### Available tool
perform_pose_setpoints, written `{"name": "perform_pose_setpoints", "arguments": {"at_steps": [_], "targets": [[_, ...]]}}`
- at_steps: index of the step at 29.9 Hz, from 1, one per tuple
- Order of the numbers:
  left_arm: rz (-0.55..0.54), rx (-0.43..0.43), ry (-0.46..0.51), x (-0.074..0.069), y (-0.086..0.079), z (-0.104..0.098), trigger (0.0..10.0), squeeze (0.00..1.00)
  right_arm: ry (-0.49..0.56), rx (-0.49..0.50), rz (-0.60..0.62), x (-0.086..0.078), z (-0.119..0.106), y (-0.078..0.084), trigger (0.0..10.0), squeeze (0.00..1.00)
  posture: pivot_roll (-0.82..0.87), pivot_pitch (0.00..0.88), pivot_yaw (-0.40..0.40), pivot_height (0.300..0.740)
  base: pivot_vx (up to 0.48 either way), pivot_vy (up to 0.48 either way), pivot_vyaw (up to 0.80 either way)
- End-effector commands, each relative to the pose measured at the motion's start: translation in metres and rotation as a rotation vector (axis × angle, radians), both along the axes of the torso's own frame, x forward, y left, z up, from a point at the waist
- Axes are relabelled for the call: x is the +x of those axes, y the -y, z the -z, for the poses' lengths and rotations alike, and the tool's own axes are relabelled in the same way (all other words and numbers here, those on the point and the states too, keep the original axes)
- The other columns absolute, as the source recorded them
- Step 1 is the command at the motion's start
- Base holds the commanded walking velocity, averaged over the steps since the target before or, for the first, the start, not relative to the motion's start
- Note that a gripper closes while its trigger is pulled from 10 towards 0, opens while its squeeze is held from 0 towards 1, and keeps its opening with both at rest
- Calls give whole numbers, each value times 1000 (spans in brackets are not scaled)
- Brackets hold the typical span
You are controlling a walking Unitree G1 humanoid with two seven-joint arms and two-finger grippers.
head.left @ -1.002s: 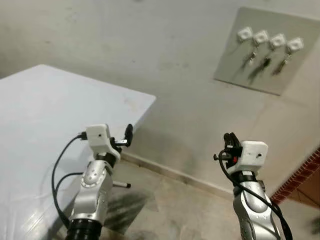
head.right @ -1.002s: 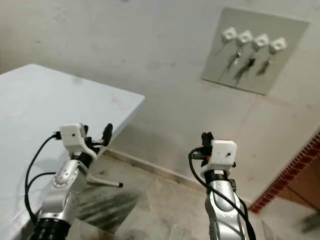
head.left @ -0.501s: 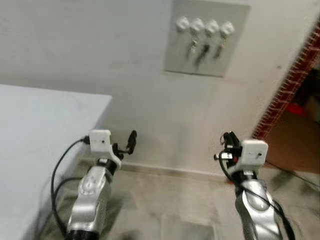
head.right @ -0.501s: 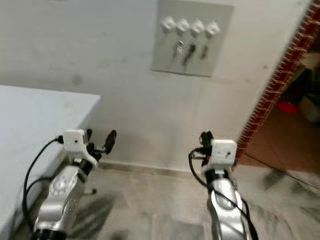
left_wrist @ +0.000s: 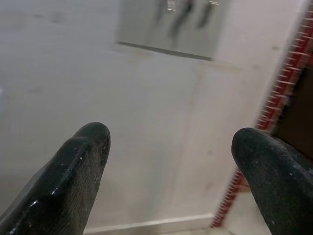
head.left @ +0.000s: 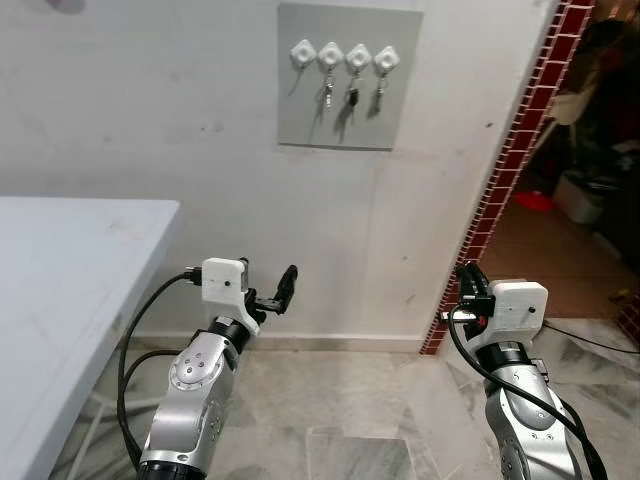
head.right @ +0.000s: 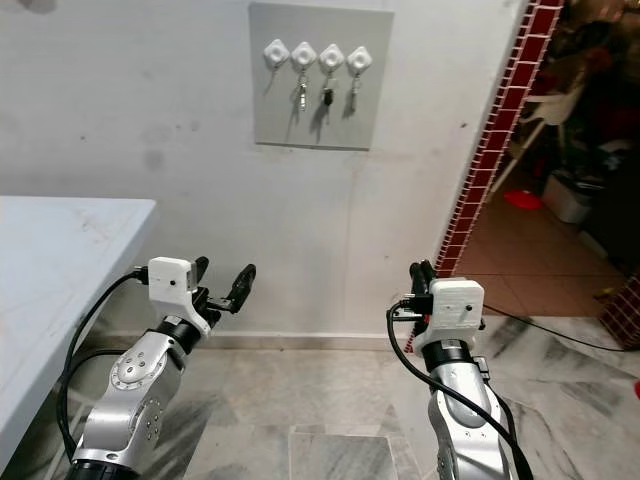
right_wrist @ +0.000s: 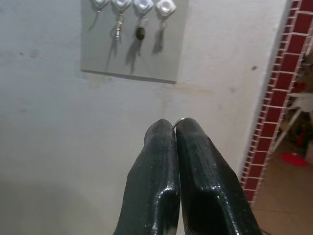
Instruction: Hang keys on a hook
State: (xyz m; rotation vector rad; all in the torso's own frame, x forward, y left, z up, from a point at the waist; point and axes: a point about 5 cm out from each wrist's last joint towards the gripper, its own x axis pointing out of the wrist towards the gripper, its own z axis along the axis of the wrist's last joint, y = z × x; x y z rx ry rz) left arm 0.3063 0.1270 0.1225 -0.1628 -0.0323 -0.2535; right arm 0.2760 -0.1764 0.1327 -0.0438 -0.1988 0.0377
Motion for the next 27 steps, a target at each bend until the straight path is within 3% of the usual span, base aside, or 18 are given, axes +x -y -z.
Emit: {"name": "perform_pose_setpoints", "arguments": {"at_steps": [1, 9, 27], "targets": [[-17, -15, 10, 2, 0, -7, 10000, 0, 32, 0, -20, -2, -7, -4, 10000, 0, -14, 11, -33, 740, 0, 0, 0], [-58, -43, 7, 5, -4, -11, 10000, 0, 30, 9, -23, -1, -6, -5, 10000, 0, -7, 9, -36, 740, 0, 0, 0], [-74, -58, 19, 9, -10, -17, 10000, 0, 34, 19, -26, -3, -7, -4, 10000, 0, -7, 0, -37, 740, 357, 0, 0]]}}
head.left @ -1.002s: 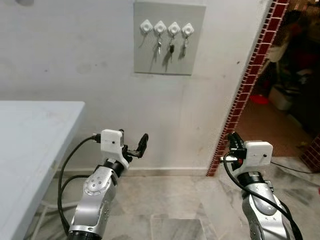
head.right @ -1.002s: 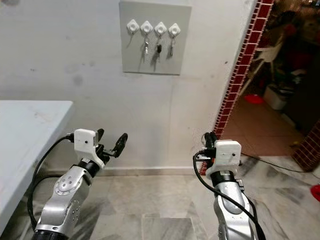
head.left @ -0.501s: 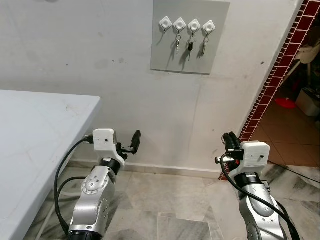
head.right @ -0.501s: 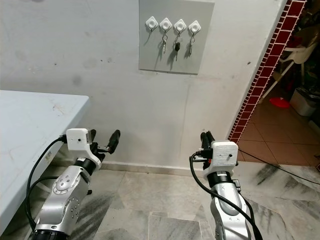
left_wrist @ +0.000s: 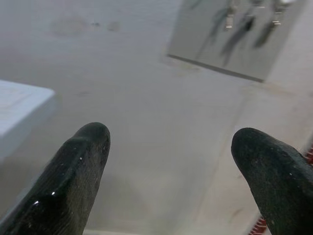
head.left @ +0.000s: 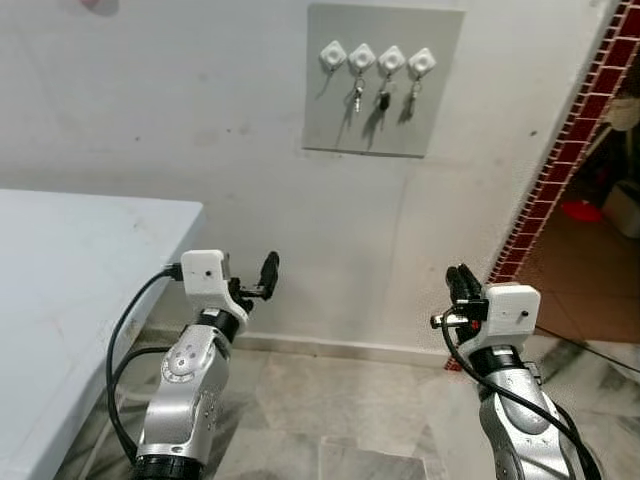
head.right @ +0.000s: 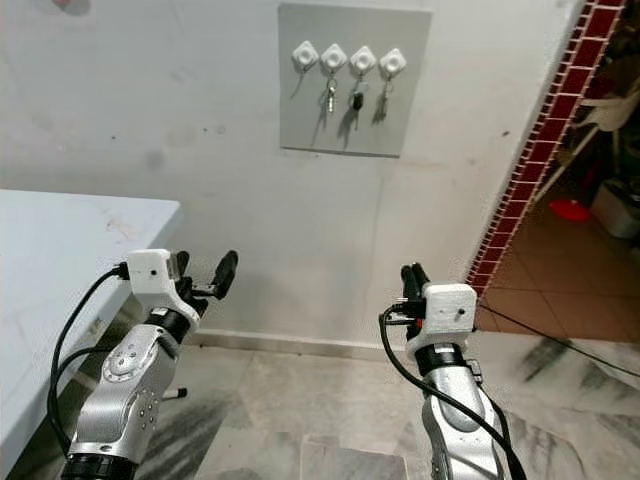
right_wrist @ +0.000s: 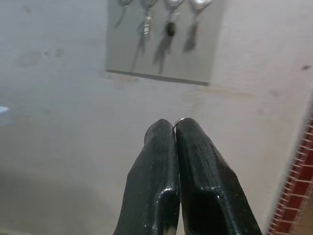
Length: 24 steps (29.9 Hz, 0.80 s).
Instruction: Hang keys on a hook
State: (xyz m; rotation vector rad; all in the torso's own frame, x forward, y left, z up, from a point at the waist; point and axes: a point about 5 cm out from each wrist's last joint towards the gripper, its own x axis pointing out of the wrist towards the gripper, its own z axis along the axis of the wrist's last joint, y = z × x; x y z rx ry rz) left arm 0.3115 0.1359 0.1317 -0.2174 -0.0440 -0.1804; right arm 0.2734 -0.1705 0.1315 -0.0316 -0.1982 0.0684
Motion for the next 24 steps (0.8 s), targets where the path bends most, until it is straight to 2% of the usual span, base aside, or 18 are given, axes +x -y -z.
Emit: {"name": "perform_pose_setpoints", "arguments": {"at_steps": [1, 24], "targets": [[-2, 0, 20, 4, -1, -8, 10000, 0, 35, 10, 7, -1, -8, 2, 10000, 0, -7, 0, -37, 740, 412, 0, 0], [-22, -9, 22, 4, -5, -8, 10000, 0, 33, 7, -15, 2, -8, 1, 10000, 0, 8, 0, -51, 740, 418, 0, 0]]}}
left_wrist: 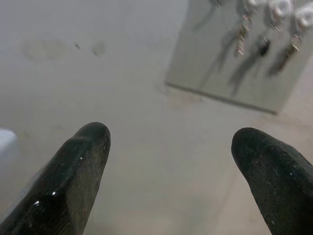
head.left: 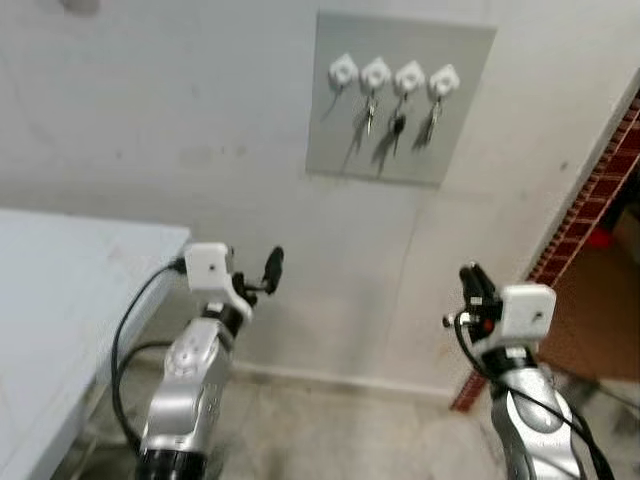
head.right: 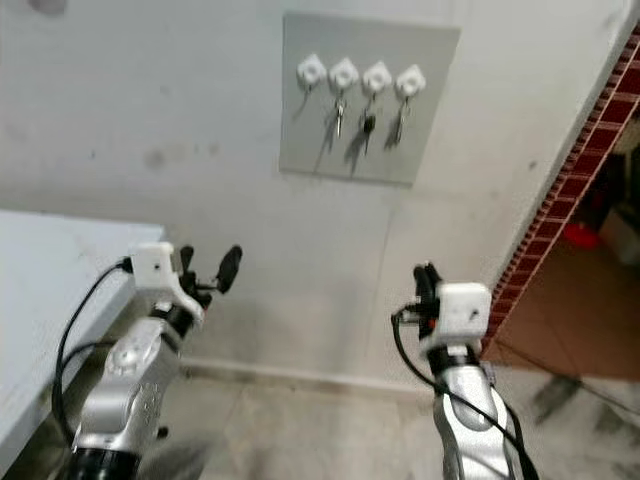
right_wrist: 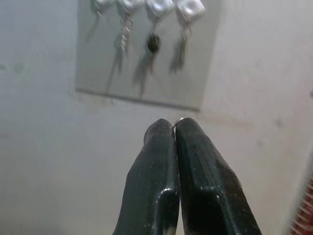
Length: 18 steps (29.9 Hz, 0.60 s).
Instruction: Hang keys on a hook
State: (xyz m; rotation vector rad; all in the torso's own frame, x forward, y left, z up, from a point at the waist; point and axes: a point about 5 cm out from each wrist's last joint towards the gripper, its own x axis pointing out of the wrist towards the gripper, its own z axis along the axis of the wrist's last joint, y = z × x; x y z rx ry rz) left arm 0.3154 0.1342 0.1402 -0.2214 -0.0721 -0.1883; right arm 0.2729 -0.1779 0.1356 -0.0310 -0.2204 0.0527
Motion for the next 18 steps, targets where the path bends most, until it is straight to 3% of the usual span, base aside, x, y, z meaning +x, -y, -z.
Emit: {"name": "perform_pose_setpoints", "arguments": {"at_steps": [1, 18], "targets": [[-28, -6, -7, 0, -7, 0, 10000, 0, 11, 3, -32, 2, -3, -6, 10000, 0, 9, 0, -51, 740, 424, 0, 0], [-27, -14, -13, -2, -5, 2, 10000, 0, 9, 4, -35, 0, -3, -6, 10000, 0, 5, 0, -52, 740, 426, 0, 0]]}}
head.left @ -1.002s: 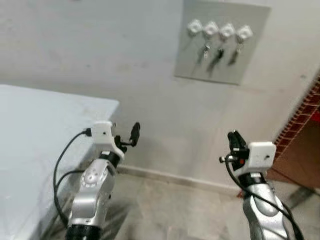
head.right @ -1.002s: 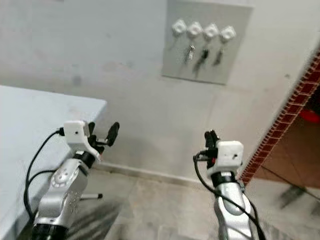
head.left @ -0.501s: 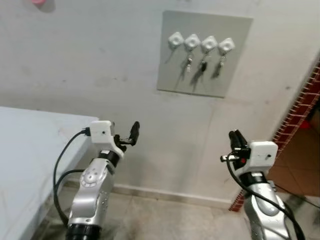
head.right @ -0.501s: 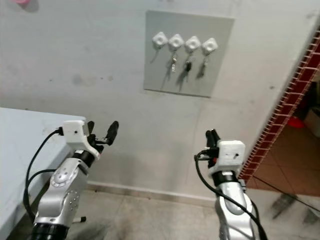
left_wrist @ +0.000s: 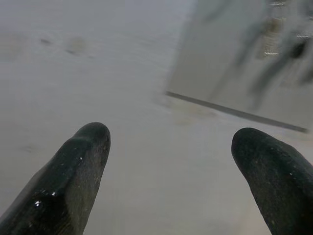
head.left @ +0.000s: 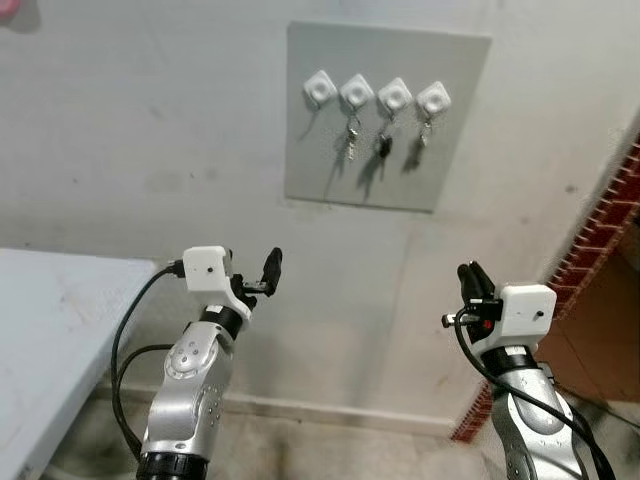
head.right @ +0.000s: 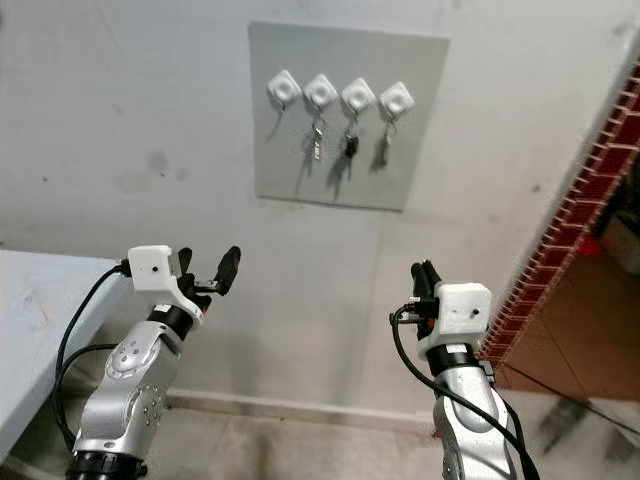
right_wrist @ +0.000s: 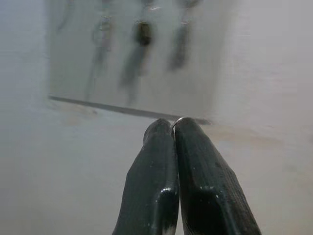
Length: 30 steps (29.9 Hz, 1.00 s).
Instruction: Hang keys on a hook
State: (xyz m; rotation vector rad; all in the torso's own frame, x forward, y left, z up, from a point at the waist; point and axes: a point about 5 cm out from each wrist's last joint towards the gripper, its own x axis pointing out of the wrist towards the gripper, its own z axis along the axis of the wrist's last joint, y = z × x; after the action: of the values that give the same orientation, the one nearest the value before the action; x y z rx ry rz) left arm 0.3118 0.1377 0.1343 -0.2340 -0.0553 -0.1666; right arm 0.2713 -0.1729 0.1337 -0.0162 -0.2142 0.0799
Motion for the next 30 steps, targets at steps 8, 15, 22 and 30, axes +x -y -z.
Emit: {"name": "perform_pose_setpoints", "arguments": {"at_steps": [8, 15, 22, 30], "targets": [[-9, -5, 5, 1, 0, -4, 10000, 0, 14, -7, -8, 1, -5, -1, 10000, 0, 6, 0, -54, 740, 432, 0, 0], [-9, -6, 2, 1, 0, -4, 10000, 0, 13, -5, -9, 1, -5, -1, 10000, 0, 7, 0, -54, 740, 435, 0, 0], [-4, 4, 4, 0, 2, -4, 10000, 0, 11, -3, -10, 2, -5, -2, 10000, 0, 8, 0, -52, 740, 109, 0, 0], [5, -2, 6, -1, 5, -4, 10000, 0, 4, 0, -14, 1, -4, -3, 10000, 0, 4, 5, -51, 740, 0, 0, 0]]}}
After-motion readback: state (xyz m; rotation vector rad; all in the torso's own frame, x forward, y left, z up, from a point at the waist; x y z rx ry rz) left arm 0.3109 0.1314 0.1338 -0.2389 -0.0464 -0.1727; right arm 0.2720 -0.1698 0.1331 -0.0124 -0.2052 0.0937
